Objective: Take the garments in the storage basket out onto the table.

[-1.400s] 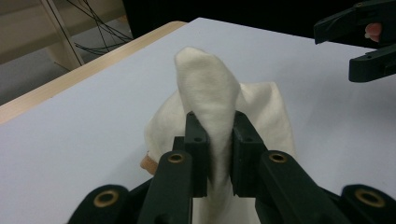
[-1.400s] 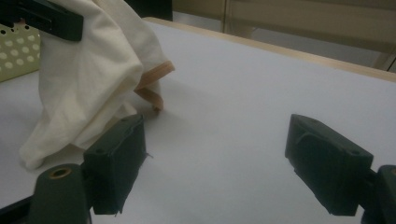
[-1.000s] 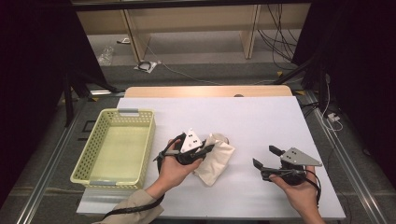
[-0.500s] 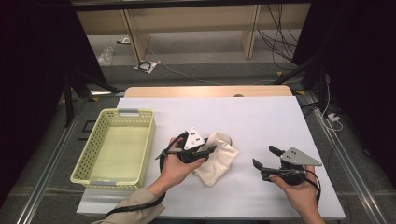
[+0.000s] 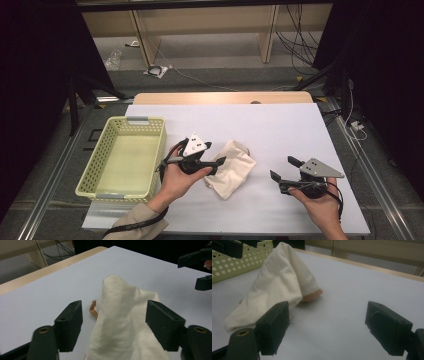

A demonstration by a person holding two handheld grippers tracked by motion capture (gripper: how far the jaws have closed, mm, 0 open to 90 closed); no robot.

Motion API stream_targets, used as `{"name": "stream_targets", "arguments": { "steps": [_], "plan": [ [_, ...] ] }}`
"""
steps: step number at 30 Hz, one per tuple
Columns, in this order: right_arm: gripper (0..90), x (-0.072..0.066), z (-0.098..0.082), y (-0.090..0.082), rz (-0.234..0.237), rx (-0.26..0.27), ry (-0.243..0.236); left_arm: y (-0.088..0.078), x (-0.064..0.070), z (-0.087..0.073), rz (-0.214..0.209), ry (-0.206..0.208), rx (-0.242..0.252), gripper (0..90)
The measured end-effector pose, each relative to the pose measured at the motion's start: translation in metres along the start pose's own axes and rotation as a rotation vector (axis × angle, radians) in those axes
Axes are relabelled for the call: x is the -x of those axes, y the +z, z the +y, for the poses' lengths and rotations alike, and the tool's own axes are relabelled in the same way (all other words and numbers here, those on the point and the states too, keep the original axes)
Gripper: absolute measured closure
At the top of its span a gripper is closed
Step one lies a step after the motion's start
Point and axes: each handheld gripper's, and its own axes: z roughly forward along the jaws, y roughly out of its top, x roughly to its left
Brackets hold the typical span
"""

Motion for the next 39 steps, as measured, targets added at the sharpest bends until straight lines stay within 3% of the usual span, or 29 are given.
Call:
{"name": "stream_targets", "arguments": {
  "steps": [6,13,17,39],
  "plan": [
    [20.7,-0.001,0.0,0.001,0.006,0.003,0.003,-0.018,-0.002,-0.008,0.022,0.002,-0.014,16.1],
    [20.7,-0.001,0.0,0.001,0.0,-0.001,0.003,-0.043,-0.006,-0.038,0.014,-0.033,-0.042,12.6],
    [20.6,0.0,0.0,0.001,-0.006,-0.006,0.006,-0.053,-0.007,-0.042,0.002,-0.058,-0.032,12.8],
    [20.9,0.004,-0.002,-0.001,-0.015,-0.011,0.022,-0.052,-0.001,-0.036,-0.004,-0.044,-0.006,14.9]
  ]
}}
